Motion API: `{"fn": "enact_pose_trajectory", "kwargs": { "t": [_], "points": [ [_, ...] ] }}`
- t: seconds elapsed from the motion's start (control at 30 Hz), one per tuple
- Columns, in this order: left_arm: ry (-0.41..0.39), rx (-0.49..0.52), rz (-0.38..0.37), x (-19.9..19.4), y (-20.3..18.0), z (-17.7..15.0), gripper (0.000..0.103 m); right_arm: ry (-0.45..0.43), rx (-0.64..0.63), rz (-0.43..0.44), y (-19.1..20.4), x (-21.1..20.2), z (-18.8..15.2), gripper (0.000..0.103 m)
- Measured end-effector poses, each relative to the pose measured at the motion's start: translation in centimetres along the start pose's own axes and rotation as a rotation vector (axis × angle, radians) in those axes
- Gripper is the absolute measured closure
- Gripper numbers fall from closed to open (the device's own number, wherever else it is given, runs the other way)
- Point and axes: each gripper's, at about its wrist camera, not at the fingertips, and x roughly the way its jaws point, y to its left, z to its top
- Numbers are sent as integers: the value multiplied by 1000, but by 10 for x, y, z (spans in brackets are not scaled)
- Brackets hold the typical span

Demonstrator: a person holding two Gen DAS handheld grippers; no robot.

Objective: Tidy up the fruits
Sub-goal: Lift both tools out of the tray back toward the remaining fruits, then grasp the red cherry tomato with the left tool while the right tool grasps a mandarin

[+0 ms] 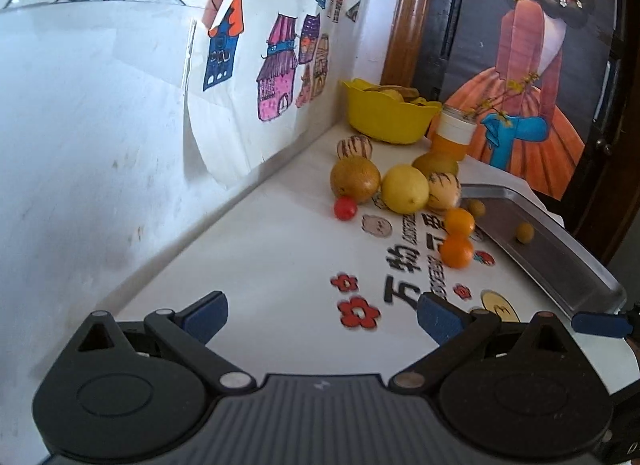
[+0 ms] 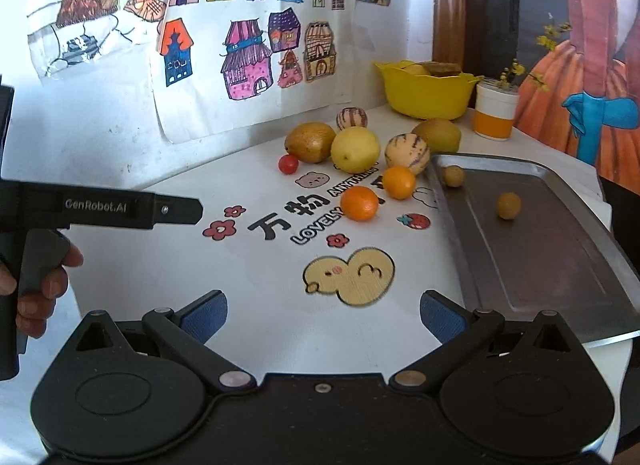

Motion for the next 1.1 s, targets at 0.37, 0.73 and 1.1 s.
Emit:
{"fn": "enact_pose_trajectory", "kwargs": {
  "t": [0.37, 0.73, 1.1],
  "points": [
    [7, -10, 1, 53, -4, 34, 1, -45, -14, -14, -10, 46, 37, 5],
    [41, 6, -16, 106, -15, 56, 1, -1, 9, 6, -30, 95, 54, 21],
    [52, 54, -28, 131, -22, 61, 30, 9, 72, 40, -44, 108, 56, 52]
  ]
}}
